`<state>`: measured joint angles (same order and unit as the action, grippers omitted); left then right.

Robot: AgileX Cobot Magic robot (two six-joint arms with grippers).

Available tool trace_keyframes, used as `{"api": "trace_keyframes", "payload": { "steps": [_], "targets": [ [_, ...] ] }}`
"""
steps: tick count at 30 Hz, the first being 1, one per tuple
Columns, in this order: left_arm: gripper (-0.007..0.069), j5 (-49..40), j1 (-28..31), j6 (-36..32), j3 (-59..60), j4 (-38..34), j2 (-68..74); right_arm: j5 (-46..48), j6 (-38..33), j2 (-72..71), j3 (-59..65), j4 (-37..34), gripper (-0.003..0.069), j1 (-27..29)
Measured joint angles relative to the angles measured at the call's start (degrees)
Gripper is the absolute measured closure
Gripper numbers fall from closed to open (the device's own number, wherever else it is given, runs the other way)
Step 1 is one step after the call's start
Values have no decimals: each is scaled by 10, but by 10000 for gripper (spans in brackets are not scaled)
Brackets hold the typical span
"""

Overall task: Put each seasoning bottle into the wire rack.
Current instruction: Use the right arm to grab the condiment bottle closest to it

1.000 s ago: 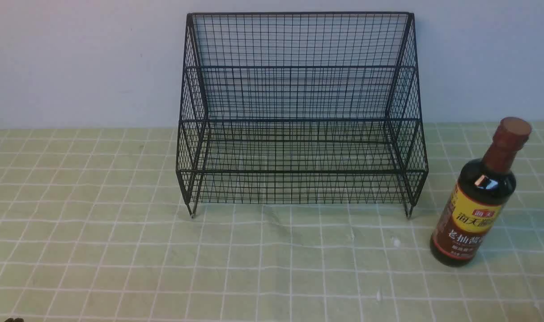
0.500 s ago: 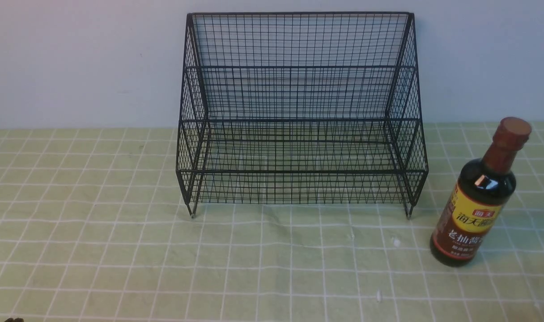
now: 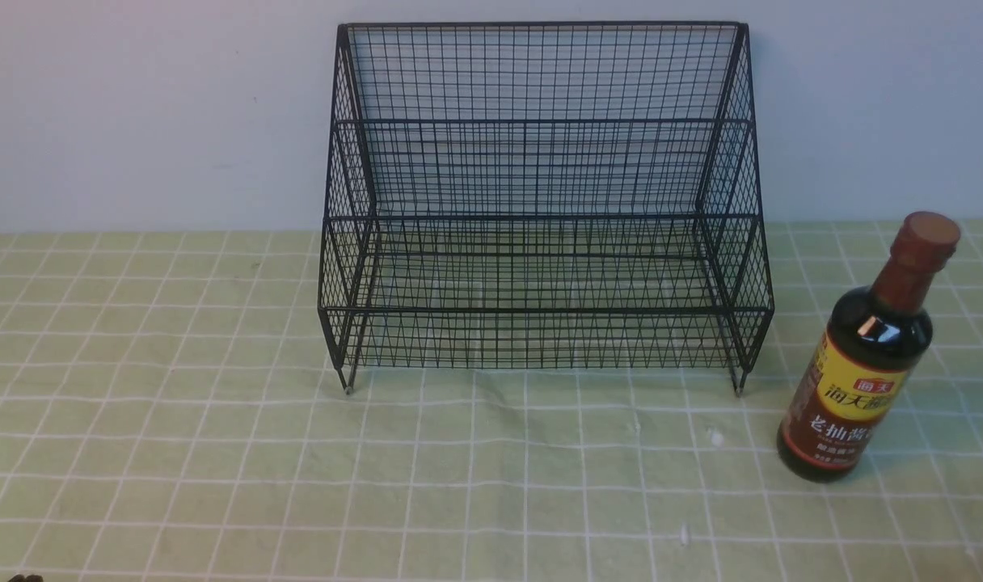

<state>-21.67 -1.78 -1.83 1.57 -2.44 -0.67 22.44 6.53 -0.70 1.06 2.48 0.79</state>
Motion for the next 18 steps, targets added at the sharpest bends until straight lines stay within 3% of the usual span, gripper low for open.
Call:
{"api": "trace_keyframes", "payload": {
  "steps": [5,12,18],
  "targets": [
    [629,0,0,0,0,0,0,-60,23,0,6,-38,673,0],
    [629,0,0,0,0,0,0,-255,109,0,6,-194,673,0],
    [629,0,0,0,0,0,0,-297,110,0,6,-215,673,0]
  ]
}}
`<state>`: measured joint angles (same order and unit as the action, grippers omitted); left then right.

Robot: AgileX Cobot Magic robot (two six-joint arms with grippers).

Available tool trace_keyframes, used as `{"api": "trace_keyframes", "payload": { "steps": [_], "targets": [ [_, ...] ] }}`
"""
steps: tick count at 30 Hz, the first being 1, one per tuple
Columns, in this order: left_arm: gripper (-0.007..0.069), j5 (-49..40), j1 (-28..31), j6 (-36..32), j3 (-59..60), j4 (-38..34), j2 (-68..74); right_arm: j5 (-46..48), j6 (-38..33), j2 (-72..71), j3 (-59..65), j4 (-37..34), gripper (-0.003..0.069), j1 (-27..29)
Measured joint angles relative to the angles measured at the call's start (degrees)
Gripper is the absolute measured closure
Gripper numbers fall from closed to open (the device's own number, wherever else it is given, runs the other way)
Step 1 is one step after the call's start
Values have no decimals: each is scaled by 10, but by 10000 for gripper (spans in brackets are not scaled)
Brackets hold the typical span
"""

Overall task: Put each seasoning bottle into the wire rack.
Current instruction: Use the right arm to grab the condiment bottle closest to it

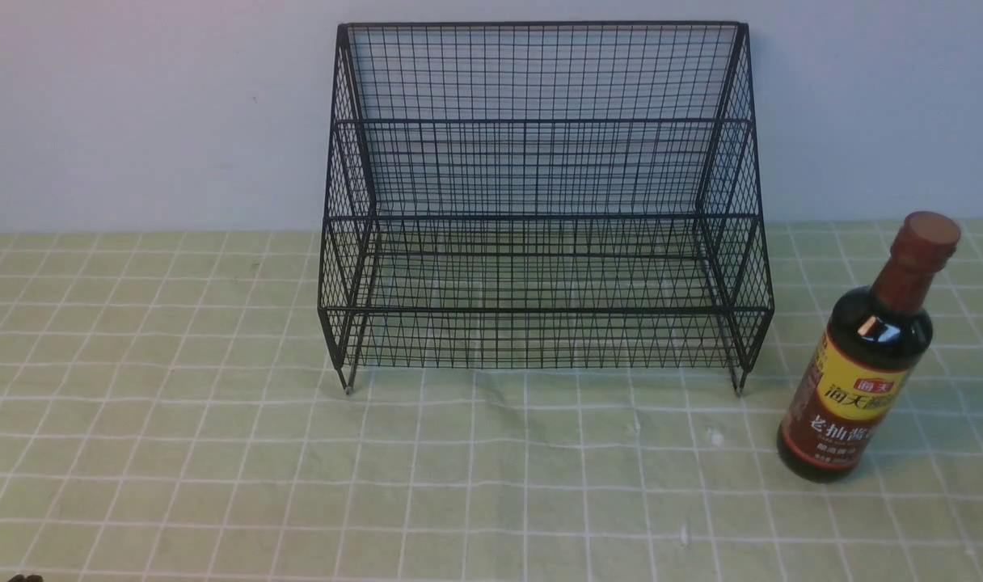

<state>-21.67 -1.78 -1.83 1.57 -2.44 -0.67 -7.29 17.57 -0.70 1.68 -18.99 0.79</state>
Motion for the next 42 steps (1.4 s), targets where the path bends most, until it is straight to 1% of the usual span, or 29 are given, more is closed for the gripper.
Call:
{"api": "trace_keyframes", "payload": {
  "steps": [3,6,9,10,11,12,13,15,17,18,20,22,25,26,27,28,29,30,31,32,33,34,36,37,38,42],
  "targets": [
    [629,0,0,0,0,0,0,-25,7,0,0,0,673,0],
    [629,0,0,0,0,0,0,-5,18,7,-28,5,673,0],
    [629,0,0,0,0,0,0,48,17,45,-96,43,673,0],
    [629,0,0,0,0,0,0,99,11,93,-157,86,673,0],
    [629,0,0,0,0,0,0,111,11,99,-171,96,673,0],
    [629,0,0,0,0,0,0,159,4,152,-224,131,673,0],
    [629,0,0,0,0,0,0,183,-1,187,-250,144,673,0],
    [629,0,0,0,0,0,0,234,-17,245,-307,162,669,0],
    [629,0,0,0,0,0,0,268,-35,294,-349,166,662,0],
    [629,0,0,0,0,0,0,298,-65,347,-392,162,650,0],
    [629,0,0,0,0,0,0,319,-101,402,-430,143,627,0],
    [629,0,0,0,0,0,0,338,-154,449,-467,107,596,0],
    [629,0,0,0,0,0,0,354,-240,509,-513,14,529,0],
    [629,0,0,0,0,0,0,358,-275,528,-525,-23,498,0],
    [629,0,0,0,0,0,0,364,-324,552,-536,-68,449,0],
    [629,0,0,0,0,0,0,366,-345,562,-542,-98,426,0],
    [629,0,0,0,0,0,0,369,-388,581,-548,-143,377,0],
    [629,0,0,0,0,0,0,369,-395,587,-550,-150,360,0],
    [629,0,0,0,0,0,0,370,-452,608,-554,-200,300,0],
    [629,0,0,0,0,0,0,370,-466,614,-555,-206,284,0],
    [629,0,0,0,0,0,0,370,-510,637,-556,-245,217,0],
    [629,0,0,0,0,0,0,370,-526,643,-556,-254,202,0],
    [629,0,0,0,0,0,0,370,-574,678,-556,-293,113,0],
    [629,0,0,0,0,0,0,370,-584,686,-556,-298,97,0],
    [629,0,0,0,0,0,0,371,-597,703,-556,-303,66,0],
    [629,0,0,0,0,0,0,385,-612,738,-556,-308,36,0]
  ]
}}
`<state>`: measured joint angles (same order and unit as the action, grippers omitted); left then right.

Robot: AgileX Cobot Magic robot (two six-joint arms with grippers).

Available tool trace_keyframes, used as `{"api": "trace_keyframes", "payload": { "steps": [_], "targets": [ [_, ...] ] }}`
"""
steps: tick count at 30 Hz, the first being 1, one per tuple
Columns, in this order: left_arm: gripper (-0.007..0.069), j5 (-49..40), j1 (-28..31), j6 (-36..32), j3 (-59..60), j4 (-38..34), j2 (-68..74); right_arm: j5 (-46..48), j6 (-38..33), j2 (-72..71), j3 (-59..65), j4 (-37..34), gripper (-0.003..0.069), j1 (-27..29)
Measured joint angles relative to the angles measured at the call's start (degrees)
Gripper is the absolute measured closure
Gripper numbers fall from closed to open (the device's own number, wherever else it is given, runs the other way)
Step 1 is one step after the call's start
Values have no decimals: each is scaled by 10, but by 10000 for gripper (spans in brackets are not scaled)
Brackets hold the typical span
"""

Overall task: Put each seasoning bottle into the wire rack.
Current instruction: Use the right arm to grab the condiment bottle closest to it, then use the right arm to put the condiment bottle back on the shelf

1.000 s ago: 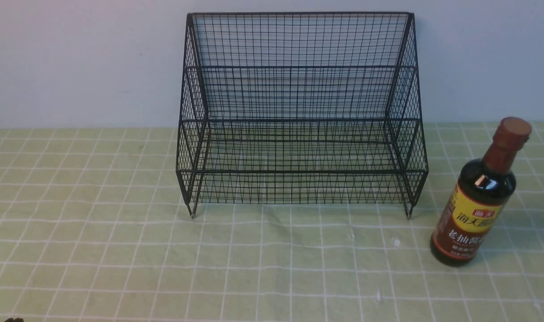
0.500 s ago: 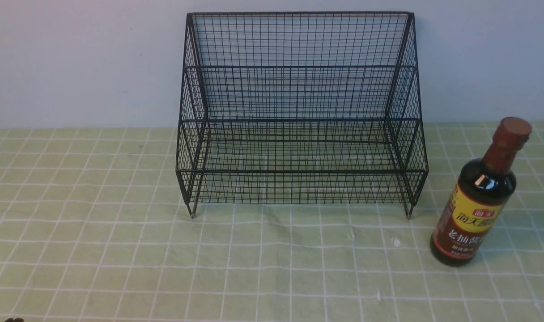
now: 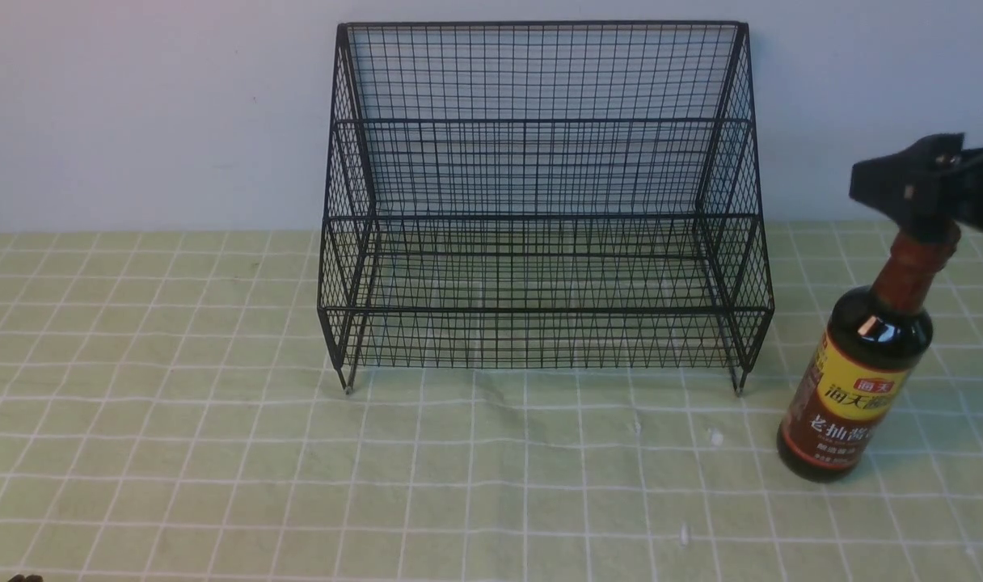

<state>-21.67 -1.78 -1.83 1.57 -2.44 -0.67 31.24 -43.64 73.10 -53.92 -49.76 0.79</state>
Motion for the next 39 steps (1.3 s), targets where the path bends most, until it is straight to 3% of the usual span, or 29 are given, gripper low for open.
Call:
{"api": "trace_keyframes", "payload": {
  "steps": [10,16,20,23,25,27,39],
  "targets": [
    [629,0,0,0,0,0,0,44,-3,19,0,20,35,0],
    [629,0,0,0,0,0,0,52,14,23,0,71,41,0],
    [629,0,0,0,0,0,0,60,27,34,0,92,113,0],
    [629,0,0,0,0,0,0,64,34,35,0,95,212,-1],
    [629,0,0,0,0,0,0,62,35,35,0,106,354,-1],
    [629,0,0,0,0,0,0,49,29,35,-3,116,391,-1],
    [629,0,0,0,0,0,0,116,25,-20,-25,125,390,0]
  ]
}}
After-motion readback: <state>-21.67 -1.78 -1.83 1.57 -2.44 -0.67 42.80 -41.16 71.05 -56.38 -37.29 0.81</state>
